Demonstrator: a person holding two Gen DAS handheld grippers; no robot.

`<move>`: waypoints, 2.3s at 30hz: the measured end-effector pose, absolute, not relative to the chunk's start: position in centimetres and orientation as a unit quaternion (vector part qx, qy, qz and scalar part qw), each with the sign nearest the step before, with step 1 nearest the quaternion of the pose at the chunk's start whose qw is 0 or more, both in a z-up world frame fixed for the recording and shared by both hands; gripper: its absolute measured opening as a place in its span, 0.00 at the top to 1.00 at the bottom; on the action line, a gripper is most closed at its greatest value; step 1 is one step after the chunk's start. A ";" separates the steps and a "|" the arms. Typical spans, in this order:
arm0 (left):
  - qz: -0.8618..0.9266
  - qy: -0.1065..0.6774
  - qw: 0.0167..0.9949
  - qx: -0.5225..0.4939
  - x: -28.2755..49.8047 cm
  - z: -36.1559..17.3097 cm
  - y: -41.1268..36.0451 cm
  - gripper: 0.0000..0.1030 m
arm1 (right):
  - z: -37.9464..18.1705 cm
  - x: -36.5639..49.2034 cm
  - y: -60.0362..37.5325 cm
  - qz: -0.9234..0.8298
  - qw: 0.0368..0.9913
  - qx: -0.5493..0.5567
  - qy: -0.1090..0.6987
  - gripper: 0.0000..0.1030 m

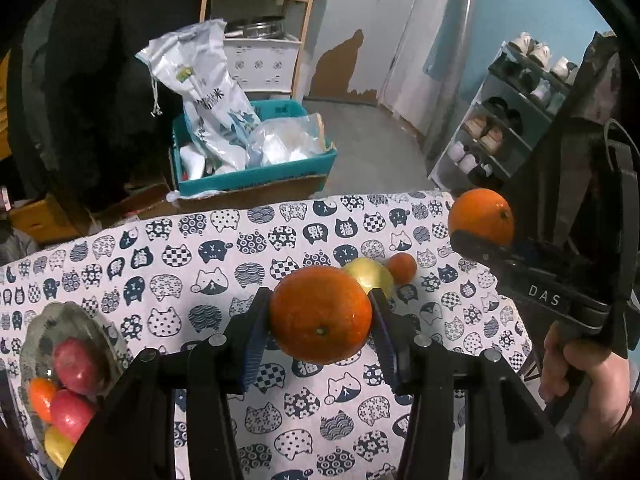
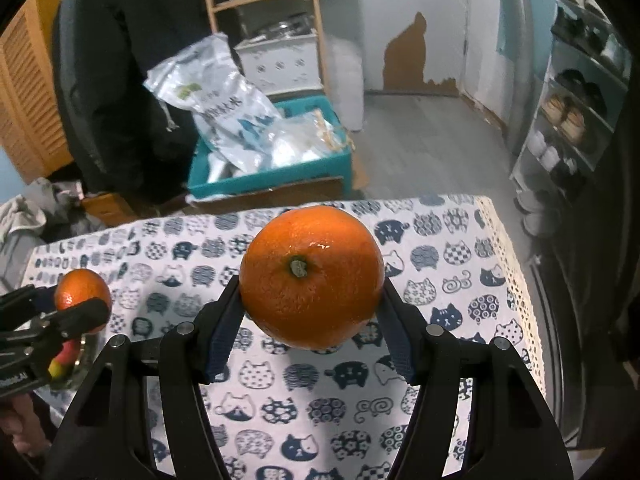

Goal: Organize fruits
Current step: 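Lift both oranges and carry them toward the glass bowl, then lower the orange in the left tool into the bowl while the right tool lowers its orange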

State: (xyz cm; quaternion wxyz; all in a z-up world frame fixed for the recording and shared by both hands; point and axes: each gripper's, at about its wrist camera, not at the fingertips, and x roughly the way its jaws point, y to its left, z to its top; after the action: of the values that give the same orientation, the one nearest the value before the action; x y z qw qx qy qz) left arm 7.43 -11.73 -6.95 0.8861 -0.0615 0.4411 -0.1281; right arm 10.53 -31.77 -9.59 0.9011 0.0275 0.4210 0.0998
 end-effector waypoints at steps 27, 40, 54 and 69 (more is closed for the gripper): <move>-0.087 0.406 0.905 -0.097 2.4 -3.9 -3.2 0.53 | -5.0 7.6 -19.8 0.216 0.896 -0.013 0.389 0.37; -0.028 0.407 0.903 -0.136 0.8 -5.1 4.5 0.53 | -6.2 8.1 -11.8 0.274 0.870 -0.029 0.408 0.37; 0.035 0.416 0.890 -0.181 -0.4 -7.4 12.1 0.53 | -7.9 8.1 -4.2 0.317 0.845 -0.054 0.428 0.37; 0.077 0.452 0.861 -0.221 -0.7 -12.1 16.8 0.53 | -12.0 7.0 0.4 0.342 0.812 -0.086 0.465 0.37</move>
State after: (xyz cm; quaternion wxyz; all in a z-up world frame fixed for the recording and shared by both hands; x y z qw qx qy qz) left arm -0.66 16.84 -12.14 0.8605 -0.2213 0.4523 0.0773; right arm 6.95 0.40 -12.02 0.8121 -0.0863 0.4648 0.3421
